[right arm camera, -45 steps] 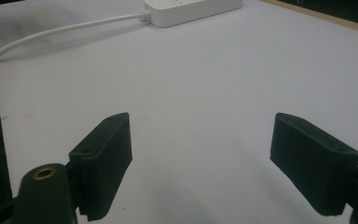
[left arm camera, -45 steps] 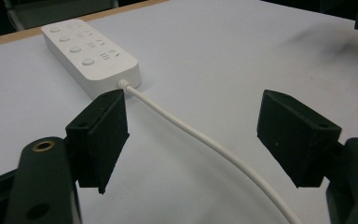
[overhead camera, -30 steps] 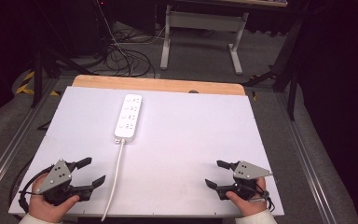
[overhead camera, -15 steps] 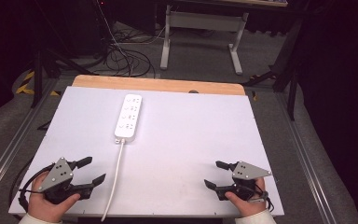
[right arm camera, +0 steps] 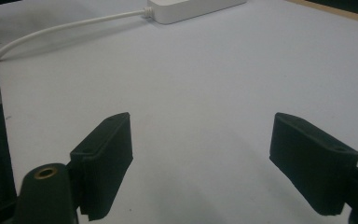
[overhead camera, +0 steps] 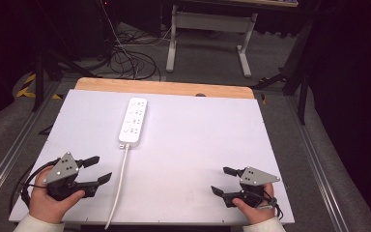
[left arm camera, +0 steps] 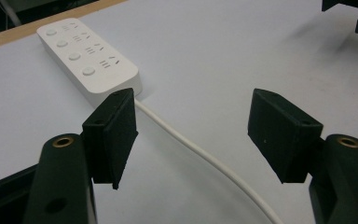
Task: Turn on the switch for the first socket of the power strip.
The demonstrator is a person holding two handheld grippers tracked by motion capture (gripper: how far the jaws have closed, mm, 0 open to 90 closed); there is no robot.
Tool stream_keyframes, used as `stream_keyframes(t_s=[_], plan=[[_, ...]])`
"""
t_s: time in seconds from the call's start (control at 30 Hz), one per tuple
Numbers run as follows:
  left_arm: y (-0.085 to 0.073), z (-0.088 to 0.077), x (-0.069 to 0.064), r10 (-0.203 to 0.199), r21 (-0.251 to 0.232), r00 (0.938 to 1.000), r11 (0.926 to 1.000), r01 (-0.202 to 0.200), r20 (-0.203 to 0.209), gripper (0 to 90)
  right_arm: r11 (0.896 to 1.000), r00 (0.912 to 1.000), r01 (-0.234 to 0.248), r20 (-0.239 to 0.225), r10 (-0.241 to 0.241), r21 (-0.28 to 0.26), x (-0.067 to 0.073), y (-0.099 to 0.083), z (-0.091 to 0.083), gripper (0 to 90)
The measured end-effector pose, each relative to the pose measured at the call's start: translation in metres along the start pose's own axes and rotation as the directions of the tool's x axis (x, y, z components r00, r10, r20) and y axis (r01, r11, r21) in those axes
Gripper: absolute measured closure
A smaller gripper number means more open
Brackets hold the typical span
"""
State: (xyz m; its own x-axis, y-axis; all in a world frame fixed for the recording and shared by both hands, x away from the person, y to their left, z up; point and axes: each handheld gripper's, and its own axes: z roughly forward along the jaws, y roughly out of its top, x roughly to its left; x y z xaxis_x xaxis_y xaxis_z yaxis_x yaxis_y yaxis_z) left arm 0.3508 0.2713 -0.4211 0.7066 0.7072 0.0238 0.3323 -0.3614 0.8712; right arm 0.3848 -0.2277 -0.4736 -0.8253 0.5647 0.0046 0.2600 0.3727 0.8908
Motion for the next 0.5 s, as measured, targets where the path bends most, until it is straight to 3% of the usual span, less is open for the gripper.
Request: stream_keyframes(t_s=[0.5], plan=[[0.034,0.009,0.016,-0.001,0.014,1.0000,0.9999,0.001,0.002,35.9,1.000,0.9997,-0.006,-0.022,0.007,0.011,0.002,0.000,0.002,21.1]])
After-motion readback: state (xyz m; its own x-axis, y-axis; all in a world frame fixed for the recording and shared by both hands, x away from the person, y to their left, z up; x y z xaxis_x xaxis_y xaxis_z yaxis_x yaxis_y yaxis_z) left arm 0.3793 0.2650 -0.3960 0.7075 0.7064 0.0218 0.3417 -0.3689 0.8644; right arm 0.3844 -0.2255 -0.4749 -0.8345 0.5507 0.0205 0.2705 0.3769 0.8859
